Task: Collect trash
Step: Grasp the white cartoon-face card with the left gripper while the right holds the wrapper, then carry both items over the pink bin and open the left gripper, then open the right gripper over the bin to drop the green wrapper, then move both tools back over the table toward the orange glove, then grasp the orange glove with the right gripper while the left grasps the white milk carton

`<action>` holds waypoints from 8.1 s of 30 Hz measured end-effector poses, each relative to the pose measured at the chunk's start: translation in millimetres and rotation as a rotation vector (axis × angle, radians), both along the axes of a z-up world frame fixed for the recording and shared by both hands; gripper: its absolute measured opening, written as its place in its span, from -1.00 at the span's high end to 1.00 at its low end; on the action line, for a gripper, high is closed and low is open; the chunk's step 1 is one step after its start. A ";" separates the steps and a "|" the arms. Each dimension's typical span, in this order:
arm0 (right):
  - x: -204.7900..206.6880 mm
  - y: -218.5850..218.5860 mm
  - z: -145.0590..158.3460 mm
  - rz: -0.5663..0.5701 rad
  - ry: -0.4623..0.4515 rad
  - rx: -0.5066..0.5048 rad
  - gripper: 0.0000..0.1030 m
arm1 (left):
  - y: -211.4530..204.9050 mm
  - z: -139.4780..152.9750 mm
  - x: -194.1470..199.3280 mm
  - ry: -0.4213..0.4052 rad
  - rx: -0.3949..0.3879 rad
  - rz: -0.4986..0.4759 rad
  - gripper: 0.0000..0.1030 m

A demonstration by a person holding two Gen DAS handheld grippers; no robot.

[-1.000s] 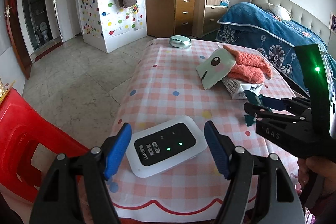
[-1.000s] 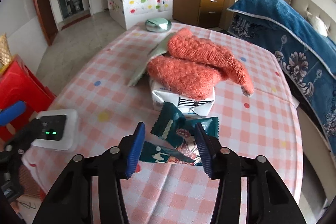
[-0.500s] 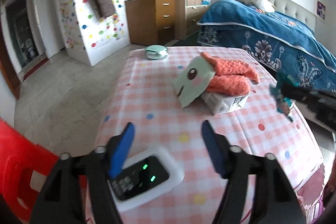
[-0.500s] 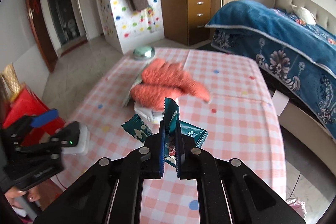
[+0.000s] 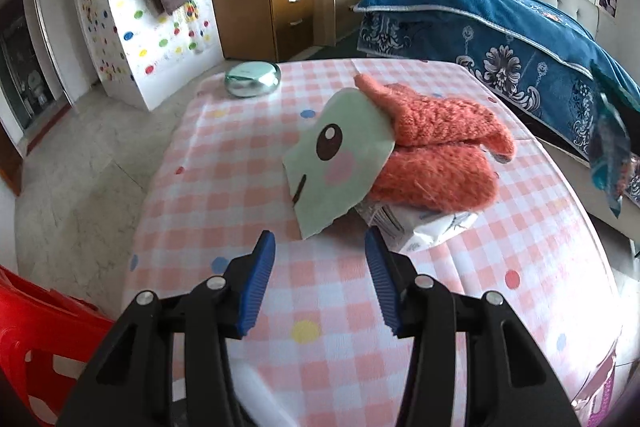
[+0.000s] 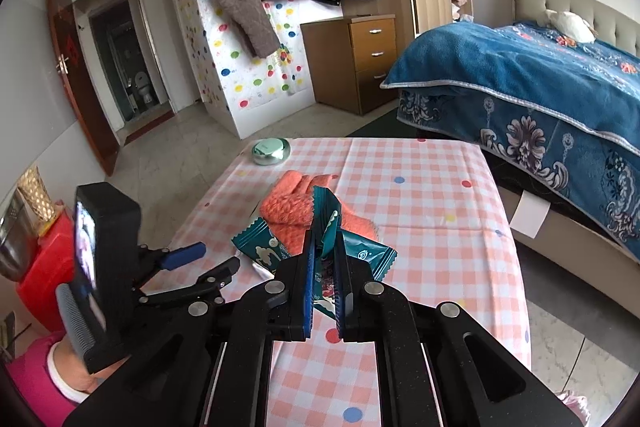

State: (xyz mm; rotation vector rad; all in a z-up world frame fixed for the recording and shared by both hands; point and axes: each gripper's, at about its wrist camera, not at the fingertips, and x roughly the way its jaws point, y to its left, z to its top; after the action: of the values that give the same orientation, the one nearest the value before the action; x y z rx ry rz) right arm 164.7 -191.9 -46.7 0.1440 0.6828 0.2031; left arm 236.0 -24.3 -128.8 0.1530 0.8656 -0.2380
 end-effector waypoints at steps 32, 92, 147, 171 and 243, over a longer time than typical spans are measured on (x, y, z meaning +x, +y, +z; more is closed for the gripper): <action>-96.1 -19.9 -40.8 -0.045 0.103 0.043 0.84 | -4.5 39.0 -147.5 -0.080 -0.228 -0.184 1.00; -263.1 -193.1 -59.6 -0.525 0.139 0.078 0.83 | -231.7 26.1 -232.5 0.016 -0.245 -0.664 0.92; -195.3 -121.2 -29.1 -0.271 0.094 0.041 0.16 | -46.3 67.0 -186.9 -0.148 -0.162 -0.156 -0.13; -44.9 32.5 -7.9 0.029 0.100 -0.070 0.02 | 97.4 61.0 -116.7 -0.173 -0.035 0.198 -0.39; -114.1 -44.7 -84.5 -0.053 0.244 -0.045 -0.05 | -51.9 20.3 -116.0 -0.048 -0.019 -0.040 -0.73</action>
State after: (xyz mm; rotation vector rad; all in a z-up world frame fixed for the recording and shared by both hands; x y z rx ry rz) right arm 50.6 -236.6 -131.1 0.1452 0.9247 0.1205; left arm 120.0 -76.2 -108.5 0.1582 0.8130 -0.2788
